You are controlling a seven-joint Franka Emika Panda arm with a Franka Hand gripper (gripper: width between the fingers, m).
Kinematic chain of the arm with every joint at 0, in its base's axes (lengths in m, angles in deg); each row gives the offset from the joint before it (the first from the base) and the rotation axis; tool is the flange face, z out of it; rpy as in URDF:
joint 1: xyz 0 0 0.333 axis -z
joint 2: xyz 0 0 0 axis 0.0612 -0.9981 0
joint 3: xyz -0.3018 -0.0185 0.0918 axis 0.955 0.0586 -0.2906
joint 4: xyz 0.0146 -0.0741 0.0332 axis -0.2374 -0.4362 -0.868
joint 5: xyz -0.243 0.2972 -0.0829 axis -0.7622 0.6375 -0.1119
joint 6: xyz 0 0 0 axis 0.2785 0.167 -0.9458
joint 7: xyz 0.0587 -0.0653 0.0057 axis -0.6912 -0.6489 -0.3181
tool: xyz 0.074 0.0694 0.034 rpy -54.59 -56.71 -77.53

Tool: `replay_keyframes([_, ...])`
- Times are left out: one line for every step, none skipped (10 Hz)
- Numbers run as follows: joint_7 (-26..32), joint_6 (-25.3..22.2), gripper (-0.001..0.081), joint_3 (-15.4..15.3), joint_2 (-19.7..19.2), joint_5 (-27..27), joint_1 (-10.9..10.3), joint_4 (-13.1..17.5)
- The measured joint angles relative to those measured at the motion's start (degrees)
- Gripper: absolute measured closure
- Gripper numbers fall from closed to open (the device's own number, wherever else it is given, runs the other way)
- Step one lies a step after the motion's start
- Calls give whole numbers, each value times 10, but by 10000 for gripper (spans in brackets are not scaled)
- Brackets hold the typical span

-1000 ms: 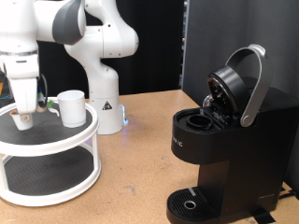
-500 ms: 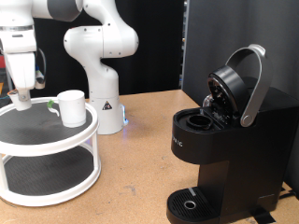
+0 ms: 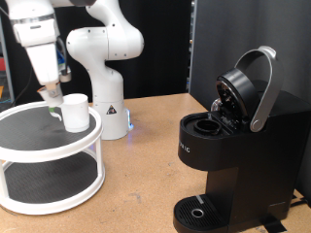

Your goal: Make a cup of coffee with the keurig machine

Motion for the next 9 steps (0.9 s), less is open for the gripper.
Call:
replay_keyframes([-27,-5,380,-16,2,13,-5,3])
replay_keyframes([-47,-11,380,-24,5,16,-7,5])
replay_keyframes([-43,-11,380,-23,5,16,-6,4])
replay_keyframes([-50,-6,380,-24,5,39,-9,2])
replay_keyframes([-63,3,380,-25,6,88,-20,1])
replay_keyframes([-81,7,380,-28,6,134,-35,3])
replay_keyframes([-99,7,380,-35,6,165,-49,8])
replay_keyframes([-119,12,380,-46,6,182,-58,13])
replay_keyframes([-149,22,380,-63,5,187,-63,16])
